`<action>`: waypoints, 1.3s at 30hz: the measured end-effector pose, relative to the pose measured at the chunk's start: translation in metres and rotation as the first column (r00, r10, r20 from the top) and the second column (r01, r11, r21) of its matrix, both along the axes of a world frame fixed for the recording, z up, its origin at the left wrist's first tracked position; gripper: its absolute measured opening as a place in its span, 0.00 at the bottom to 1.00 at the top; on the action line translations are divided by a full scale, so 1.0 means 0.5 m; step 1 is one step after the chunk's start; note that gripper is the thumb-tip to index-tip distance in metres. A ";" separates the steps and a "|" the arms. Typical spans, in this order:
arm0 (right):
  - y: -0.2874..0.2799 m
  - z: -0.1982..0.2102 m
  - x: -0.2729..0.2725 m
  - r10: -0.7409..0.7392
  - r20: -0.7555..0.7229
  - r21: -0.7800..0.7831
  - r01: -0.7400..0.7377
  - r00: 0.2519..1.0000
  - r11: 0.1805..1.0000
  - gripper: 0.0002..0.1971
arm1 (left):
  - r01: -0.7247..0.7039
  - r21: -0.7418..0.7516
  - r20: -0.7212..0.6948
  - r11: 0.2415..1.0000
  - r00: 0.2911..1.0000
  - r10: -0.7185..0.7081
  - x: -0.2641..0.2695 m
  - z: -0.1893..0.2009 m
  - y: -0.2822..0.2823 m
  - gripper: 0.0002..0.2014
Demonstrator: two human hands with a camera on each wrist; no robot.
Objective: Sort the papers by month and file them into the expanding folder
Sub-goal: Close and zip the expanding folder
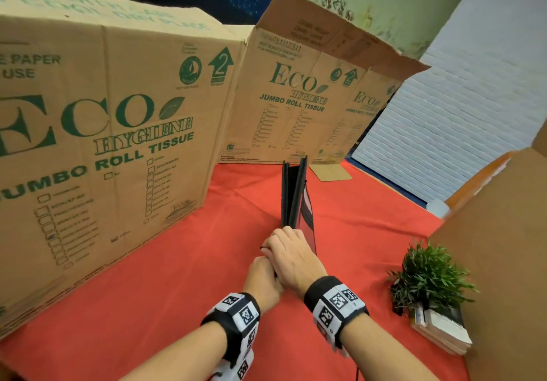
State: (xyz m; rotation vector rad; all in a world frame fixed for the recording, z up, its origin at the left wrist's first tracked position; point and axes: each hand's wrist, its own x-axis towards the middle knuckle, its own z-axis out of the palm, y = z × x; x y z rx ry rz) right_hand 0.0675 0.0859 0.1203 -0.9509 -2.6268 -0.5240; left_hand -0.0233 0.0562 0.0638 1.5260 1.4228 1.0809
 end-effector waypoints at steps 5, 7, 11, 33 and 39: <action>0.023 0.089 0.003 -0.069 0.006 0.009 0.069 0.998 0.998 0.08 | -0.071 0.126 0.138 0.989 0.989 0.053 0.011 0.067 0.035 0.13; 0.024 0.139 0.010 -0.107 -0.048 0.000 0.107 0.993 0.994 0.07 | -0.030 0.199 0.146 0.980 0.989 0.000 -0.004 0.104 0.046 0.12; -0.005 0.225 0.007 -0.158 -0.101 -0.016 0.157 0.982 0.987 0.08 | 0.122 0.302 0.062 0.945 0.987 -0.147 -0.062 0.172 0.072 0.10; -0.001 0.251 0.253 -0.644 -0.678 -0.411 0.545 0.354 0.731 0.07 | 0.362 -0.052 0.031 0.931 0.932 -0.361 -0.198 0.150 0.060 0.05; -0.030 0.279 0.174 -0.535 -0.696 -0.293 0.491 0.479 0.820 0.08 | 0.328 0.192 -0.432 0.925 0.874 -0.220 -0.122 0.275 0.081 0.23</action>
